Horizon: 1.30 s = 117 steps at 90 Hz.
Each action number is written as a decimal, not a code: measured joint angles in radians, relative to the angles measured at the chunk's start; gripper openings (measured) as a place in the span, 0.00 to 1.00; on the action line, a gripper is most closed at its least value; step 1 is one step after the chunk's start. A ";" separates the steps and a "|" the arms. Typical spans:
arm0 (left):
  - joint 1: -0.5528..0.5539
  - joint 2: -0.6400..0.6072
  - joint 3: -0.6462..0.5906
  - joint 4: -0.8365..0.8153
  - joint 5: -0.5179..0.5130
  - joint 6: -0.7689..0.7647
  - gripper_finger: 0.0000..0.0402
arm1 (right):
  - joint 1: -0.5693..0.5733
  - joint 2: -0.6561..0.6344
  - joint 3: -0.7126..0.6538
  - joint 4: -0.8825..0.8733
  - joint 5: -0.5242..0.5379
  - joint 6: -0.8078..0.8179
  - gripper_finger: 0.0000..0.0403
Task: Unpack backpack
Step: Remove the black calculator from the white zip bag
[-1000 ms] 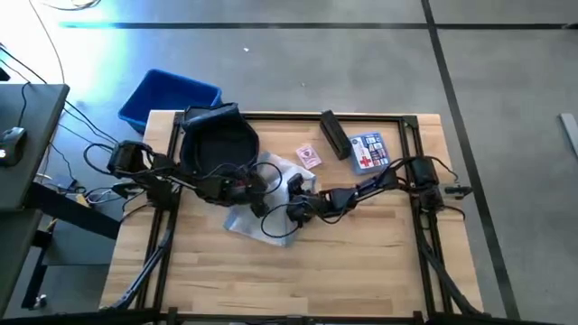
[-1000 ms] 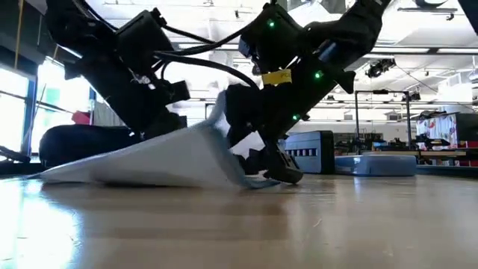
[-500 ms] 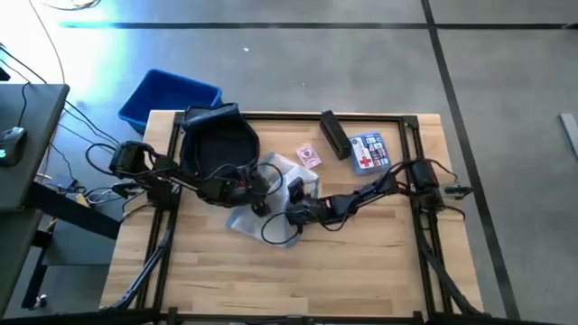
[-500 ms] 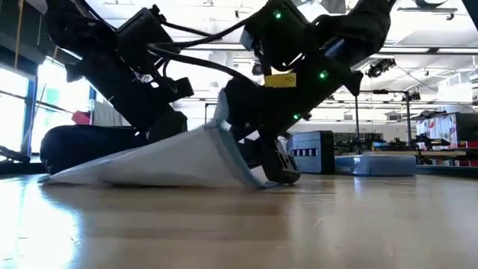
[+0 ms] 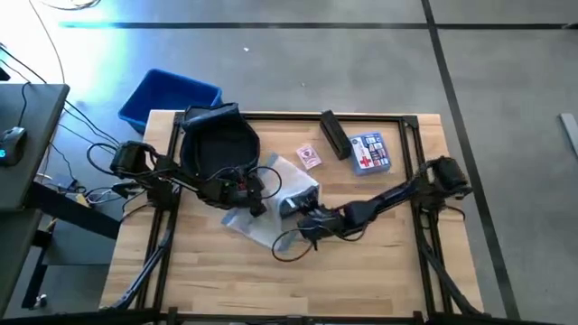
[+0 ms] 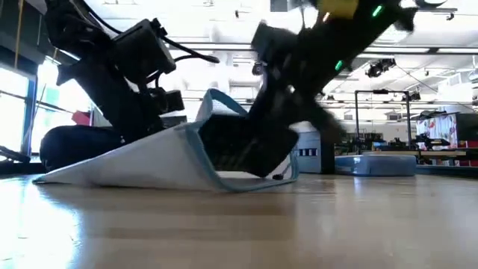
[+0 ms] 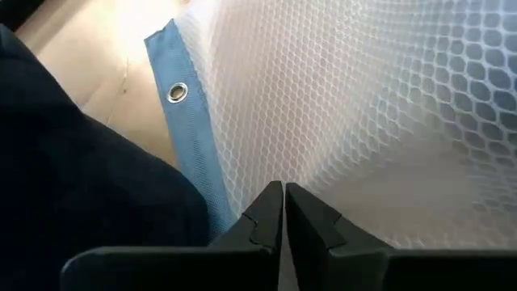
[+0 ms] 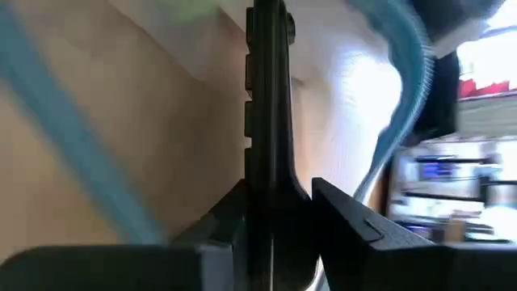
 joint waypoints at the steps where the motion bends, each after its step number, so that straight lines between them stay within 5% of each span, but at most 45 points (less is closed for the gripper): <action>1: 0.000 0.000 0.000 0.000 -0.001 0.000 0.00 | 0.006 -0.010 0.000 -0.018 -0.010 0.016 0.21; 23: -0.001 -0.002 0.001 0.002 -0.004 -0.004 0.00 | 0.089 -0.266 0.000 -0.353 -0.325 0.462 0.21; 30: -0.001 -0.001 0.001 0.000 -0.004 -0.015 0.00 | 0.095 -0.360 -0.002 -0.416 -0.348 0.563 0.21; 61: -0.001 -0.002 0.001 0.005 0.013 -0.017 0.00 | -0.078 -0.674 -0.004 -0.657 -0.080 0.994 0.21; 81: -0.001 -0.002 0.001 0.006 0.025 -0.018 0.00 | -0.332 -0.753 -0.084 -0.761 -0.140 1.078 0.21; 96: -0.002 -0.002 0.001 0.007 0.030 -0.018 0.00 | -0.476 -0.760 -0.090 -0.884 -0.295 1.108 0.21; 117: -0.002 -0.002 0.001 0.010 0.031 -0.023 0.00 | -0.659 -0.741 -0.090 -0.959 -0.323 1.064 0.21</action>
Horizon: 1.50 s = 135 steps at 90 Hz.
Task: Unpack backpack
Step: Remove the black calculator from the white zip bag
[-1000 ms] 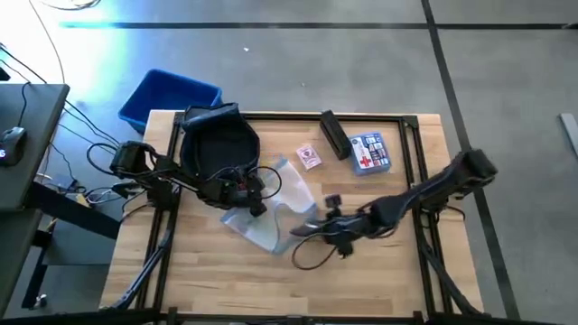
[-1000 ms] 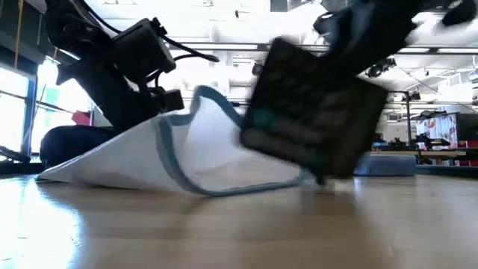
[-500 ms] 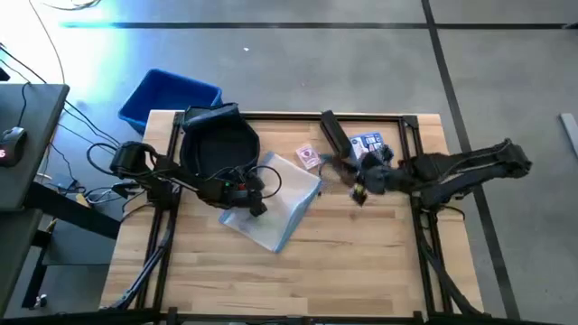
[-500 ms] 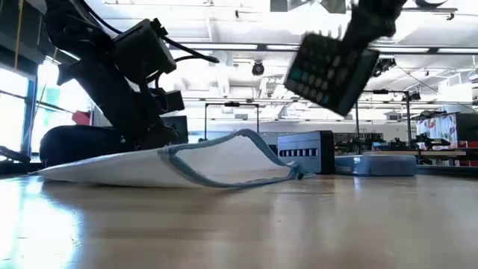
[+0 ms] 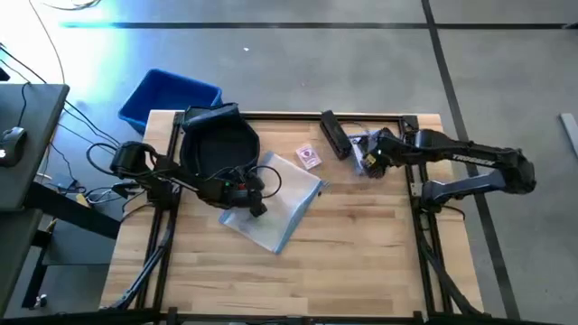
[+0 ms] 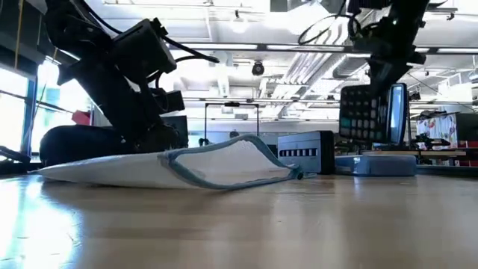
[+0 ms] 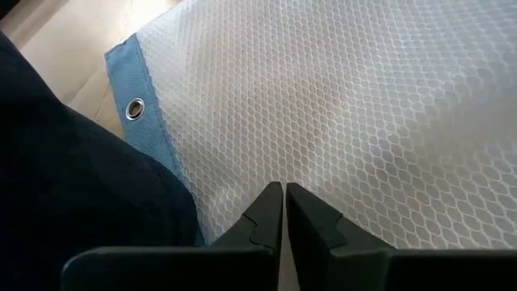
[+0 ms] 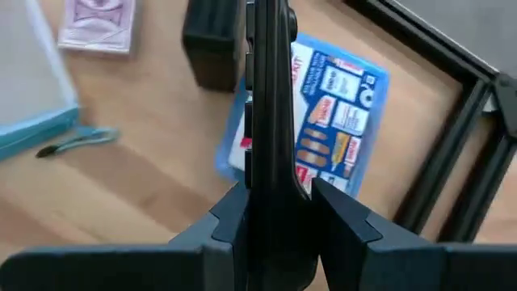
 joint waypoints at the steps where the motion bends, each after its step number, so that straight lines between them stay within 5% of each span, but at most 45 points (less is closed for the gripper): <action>1: 0.000 0.000 0.000 0.000 0.000 0.000 0.00 | -0.012 0.000 0.000 0.002 -0.012 -0.014 0.21; 16: 0.000 0.000 0.000 0.001 0.002 0.000 0.00 | -0.235 0.001 0.000 0.002 -0.259 -0.150 0.21; 44: -0.004 0.000 0.000 0.002 0.012 0.005 0.00 | -0.593 0.001 0.000 0.099 -0.457 -0.178 0.21; 73: -0.004 0.000 0.000 0.003 0.014 0.007 0.00 | -0.639 0.008 -0.024 0.148 -0.492 -0.120 0.21; 110: -0.005 -0.001 0.000 0.005 0.026 0.007 0.00 | -0.740 -0.008 -0.285 0.434 -0.758 -0.140 0.21; 135: -0.004 -0.001 0.001 0.006 0.025 0.007 0.00 | -0.788 -0.032 -0.302 0.404 -0.714 -0.191 0.31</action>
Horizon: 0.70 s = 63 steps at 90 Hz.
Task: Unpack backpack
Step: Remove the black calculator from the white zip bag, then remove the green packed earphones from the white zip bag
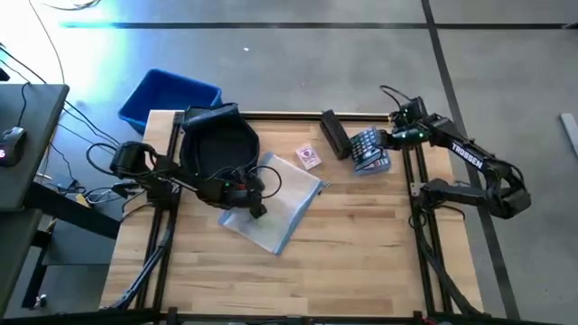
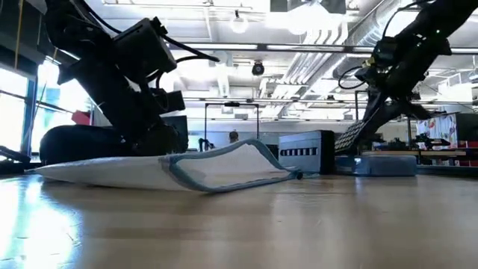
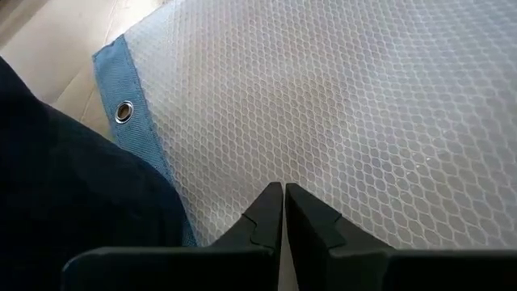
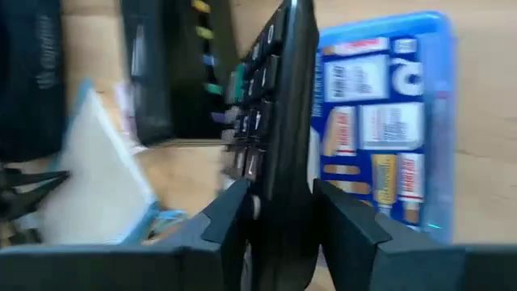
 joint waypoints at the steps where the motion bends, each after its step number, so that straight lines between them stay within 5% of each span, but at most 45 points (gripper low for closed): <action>1: 0.000 0.000 0.000 0.000 0.000 0.000 0.00 | 0.000 0.000 0.000 -0.001 0.006 -0.002 0.31; 41: 0.000 0.000 0.000 0.002 -0.001 0.000 0.00 | 0.000 -0.014 0.003 -0.149 0.138 -0.137 0.41; 63: 0.000 0.000 0.000 0.005 -0.001 0.000 0.00 | 0.072 -0.087 0.154 -0.355 0.269 -0.190 0.41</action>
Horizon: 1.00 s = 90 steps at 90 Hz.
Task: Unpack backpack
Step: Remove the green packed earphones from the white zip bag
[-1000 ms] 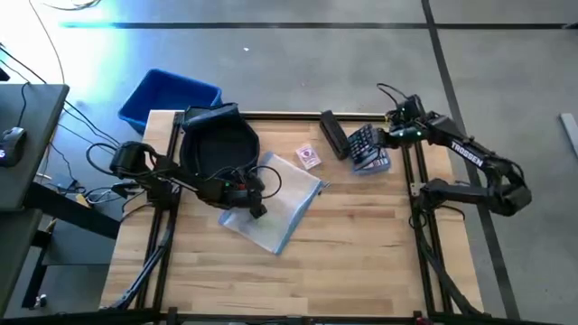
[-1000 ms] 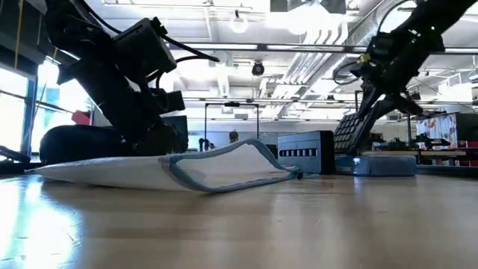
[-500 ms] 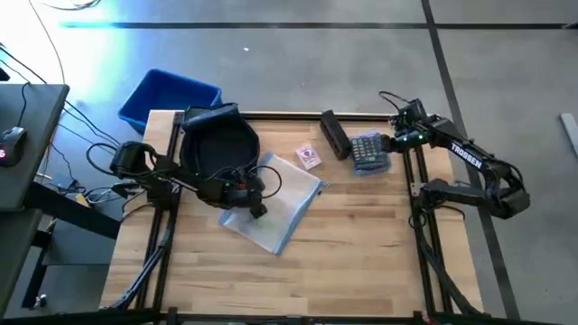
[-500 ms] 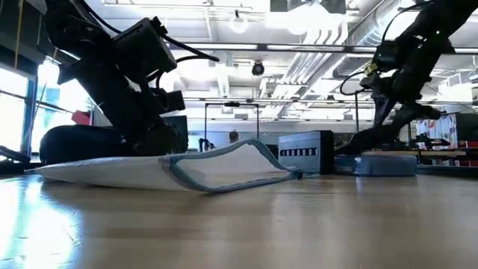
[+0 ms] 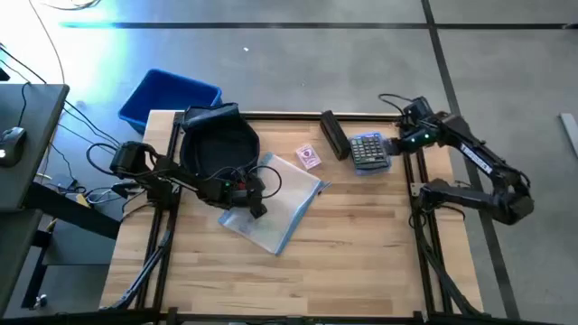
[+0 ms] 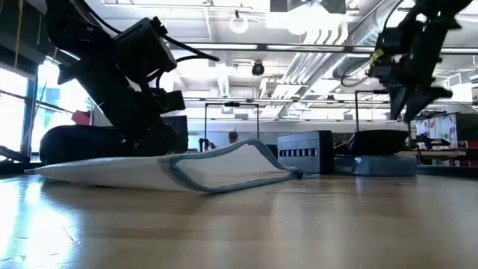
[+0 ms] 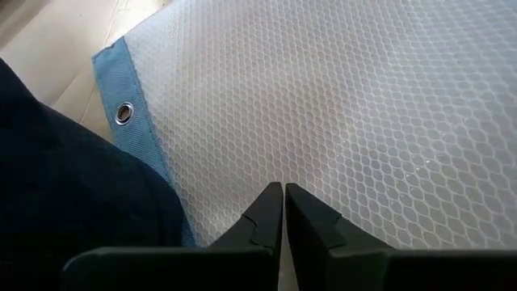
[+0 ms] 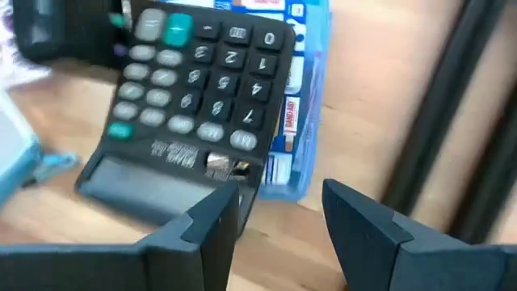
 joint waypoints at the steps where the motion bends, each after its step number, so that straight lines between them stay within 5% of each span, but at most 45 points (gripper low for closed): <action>1: 0.000 0.000 0.000 0.000 0.000 0.000 0.00 | 0.011 -0.007 0.007 -0.009 0.007 0.000 0.41; 15: 0.000 0.000 0.000 0.000 0.000 0.000 0.00 | 0.206 -0.156 0.021 -0.035 0.076 0.064 0.41; 30: -0.007 0.000 0.000 0.000 0.007 0.009 0.00 | 0.493 -0.373 -0.116 0.060 0.077 0.228 0.41; 48: -0.027 0.000 0.007 0.000 -0.020 0.045 0.00 | 0.852 -0.553 -0.431 0.474 0.079 0.395 0.41; 62: -0.029 0.000 0.018 0.002 -0.037 0.055 0.00 | 1.085 -0.520 -0.595 0.921 0.197 0.361 0.38; 90: -0.029 0.000 0.018 0.001 -0.039 0.043 0.00 | 1.358 -0.245 -0.618 1.326 0.432 0.171 0.35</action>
